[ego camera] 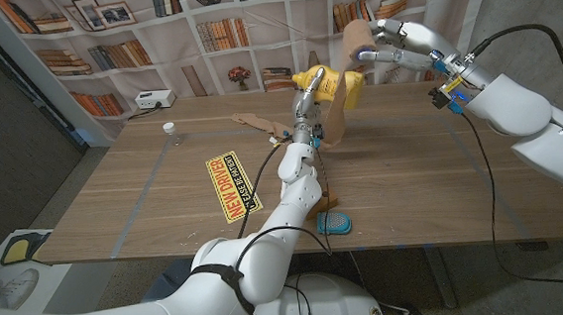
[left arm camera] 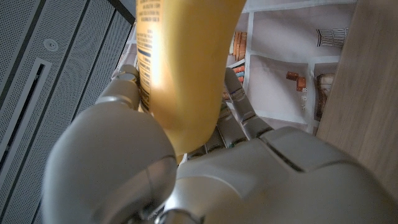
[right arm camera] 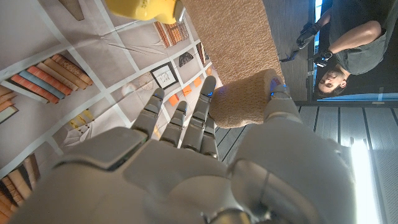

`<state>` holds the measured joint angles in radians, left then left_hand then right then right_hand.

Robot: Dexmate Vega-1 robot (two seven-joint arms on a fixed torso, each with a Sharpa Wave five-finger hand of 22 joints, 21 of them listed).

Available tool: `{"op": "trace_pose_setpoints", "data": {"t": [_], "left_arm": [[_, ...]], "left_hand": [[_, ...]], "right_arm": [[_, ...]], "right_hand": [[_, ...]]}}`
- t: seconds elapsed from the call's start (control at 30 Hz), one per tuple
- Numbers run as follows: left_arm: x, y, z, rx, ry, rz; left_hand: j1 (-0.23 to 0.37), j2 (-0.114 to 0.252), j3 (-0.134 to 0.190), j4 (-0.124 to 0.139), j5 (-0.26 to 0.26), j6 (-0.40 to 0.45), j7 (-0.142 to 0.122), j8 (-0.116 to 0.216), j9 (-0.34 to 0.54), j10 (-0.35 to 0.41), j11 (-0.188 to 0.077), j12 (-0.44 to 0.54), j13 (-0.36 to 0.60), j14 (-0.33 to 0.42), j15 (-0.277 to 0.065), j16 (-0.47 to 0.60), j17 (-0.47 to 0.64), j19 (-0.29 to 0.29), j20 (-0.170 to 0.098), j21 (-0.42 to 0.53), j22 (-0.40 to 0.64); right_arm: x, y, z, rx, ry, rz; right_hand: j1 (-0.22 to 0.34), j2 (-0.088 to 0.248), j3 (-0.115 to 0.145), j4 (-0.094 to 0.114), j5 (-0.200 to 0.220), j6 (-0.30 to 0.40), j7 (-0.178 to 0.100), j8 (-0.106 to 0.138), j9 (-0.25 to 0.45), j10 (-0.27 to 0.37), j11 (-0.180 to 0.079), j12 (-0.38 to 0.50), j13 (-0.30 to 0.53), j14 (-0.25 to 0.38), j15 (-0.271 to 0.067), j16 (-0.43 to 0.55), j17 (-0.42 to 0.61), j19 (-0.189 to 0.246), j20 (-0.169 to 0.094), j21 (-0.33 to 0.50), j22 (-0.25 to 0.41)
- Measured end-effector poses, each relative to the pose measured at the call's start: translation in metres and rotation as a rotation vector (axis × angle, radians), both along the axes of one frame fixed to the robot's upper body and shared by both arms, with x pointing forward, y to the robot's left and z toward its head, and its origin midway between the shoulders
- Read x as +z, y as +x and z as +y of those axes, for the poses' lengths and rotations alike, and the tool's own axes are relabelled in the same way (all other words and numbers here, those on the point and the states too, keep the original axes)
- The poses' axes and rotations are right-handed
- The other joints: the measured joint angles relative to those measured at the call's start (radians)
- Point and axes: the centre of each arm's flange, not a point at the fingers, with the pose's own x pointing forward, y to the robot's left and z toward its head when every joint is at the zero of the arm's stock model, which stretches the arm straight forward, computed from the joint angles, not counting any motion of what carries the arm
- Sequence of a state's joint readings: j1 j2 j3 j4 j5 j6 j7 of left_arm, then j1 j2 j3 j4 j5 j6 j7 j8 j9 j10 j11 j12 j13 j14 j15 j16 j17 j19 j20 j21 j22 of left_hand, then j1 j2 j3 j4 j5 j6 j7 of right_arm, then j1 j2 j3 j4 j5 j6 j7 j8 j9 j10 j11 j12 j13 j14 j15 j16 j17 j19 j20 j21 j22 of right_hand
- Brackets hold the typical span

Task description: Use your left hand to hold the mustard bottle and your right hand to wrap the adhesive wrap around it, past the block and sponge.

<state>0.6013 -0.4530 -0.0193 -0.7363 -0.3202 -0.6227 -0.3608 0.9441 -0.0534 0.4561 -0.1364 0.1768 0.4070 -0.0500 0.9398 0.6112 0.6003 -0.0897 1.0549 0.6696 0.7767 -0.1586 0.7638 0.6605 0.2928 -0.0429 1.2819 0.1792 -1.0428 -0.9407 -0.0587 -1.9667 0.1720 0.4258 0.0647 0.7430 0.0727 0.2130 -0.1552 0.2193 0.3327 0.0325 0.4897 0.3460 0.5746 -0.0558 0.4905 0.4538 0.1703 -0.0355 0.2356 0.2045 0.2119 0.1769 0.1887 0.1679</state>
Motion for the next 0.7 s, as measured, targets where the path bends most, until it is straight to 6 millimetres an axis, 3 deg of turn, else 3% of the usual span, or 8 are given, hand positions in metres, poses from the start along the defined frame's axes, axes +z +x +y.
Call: {"op": "trace_pose_setpoints", "data": {"t": [0.7], "left_arm": [[-0.005,-0.002,0.000,-0.017,0.030,0.000]], "left_hand": [[0.000,0.000,0.000,0.000,0.000,0.004,-0.004,0.008,-0.010,0.000,0.000,0.003,0.000,0.000,0.000,0.000,0.000,0.000,0.000,0.000,0.000]], "right_arm": [[0.018,0.022,-0.003,-0.010,0.052,0.012]], "right_hand": [[-0.003,0.002,0.008,0.008,0.008,0.005,0.005,-0.001,-0.001,0.015,0.004,-0.008,0.000,0.011,0.000,0.000,0.000,0.004,-0.004,0.000,0.000]]}}
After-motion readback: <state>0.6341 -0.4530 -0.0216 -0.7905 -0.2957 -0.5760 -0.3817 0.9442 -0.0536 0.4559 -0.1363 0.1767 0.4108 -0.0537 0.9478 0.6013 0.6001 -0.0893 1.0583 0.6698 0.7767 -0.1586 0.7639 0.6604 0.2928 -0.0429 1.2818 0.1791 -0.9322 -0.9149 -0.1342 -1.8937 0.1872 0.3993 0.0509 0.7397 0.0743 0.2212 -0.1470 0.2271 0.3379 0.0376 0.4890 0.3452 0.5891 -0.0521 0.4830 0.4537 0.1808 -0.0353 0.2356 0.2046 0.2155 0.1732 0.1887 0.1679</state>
